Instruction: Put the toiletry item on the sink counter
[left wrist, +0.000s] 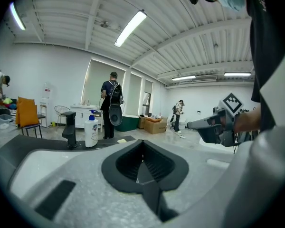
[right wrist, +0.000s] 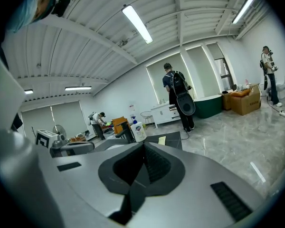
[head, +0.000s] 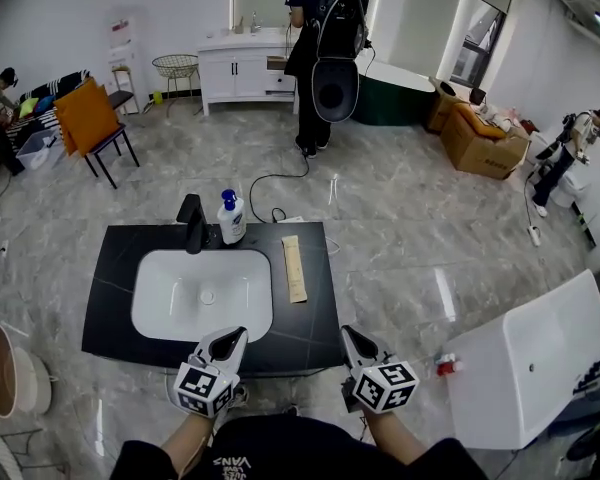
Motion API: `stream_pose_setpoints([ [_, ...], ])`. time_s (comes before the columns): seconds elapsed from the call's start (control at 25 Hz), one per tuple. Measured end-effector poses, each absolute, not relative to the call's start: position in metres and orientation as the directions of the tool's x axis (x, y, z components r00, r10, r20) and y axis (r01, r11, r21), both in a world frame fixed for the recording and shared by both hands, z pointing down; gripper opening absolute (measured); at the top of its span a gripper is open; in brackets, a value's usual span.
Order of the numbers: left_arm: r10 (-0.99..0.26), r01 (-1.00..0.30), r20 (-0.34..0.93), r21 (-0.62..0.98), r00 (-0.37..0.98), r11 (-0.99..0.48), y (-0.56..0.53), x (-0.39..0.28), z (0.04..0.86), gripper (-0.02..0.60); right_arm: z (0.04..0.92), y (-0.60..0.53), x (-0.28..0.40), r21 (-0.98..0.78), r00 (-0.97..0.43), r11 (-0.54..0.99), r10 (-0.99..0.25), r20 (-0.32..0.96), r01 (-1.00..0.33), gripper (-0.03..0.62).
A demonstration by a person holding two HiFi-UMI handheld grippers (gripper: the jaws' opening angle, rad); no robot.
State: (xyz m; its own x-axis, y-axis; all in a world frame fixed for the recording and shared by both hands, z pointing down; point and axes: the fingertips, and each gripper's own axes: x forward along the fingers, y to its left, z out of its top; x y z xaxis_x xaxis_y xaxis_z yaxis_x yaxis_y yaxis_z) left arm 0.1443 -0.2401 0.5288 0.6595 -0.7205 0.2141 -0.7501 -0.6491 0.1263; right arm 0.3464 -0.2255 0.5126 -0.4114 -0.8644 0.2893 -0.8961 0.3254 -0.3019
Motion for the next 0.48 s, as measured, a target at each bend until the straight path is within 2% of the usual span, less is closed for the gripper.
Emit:
stream_pose_setpoints([
  [0.48, -0.752, -0.781, 0.219, 0.109, 0.622, -0.615, -0.215, 0.153, 0.531, 0.008, 0.517, -0.214, 0.352, -0.284, -0.442, 0.364, -0.846, 0.297, -0.887, 0.0],
])
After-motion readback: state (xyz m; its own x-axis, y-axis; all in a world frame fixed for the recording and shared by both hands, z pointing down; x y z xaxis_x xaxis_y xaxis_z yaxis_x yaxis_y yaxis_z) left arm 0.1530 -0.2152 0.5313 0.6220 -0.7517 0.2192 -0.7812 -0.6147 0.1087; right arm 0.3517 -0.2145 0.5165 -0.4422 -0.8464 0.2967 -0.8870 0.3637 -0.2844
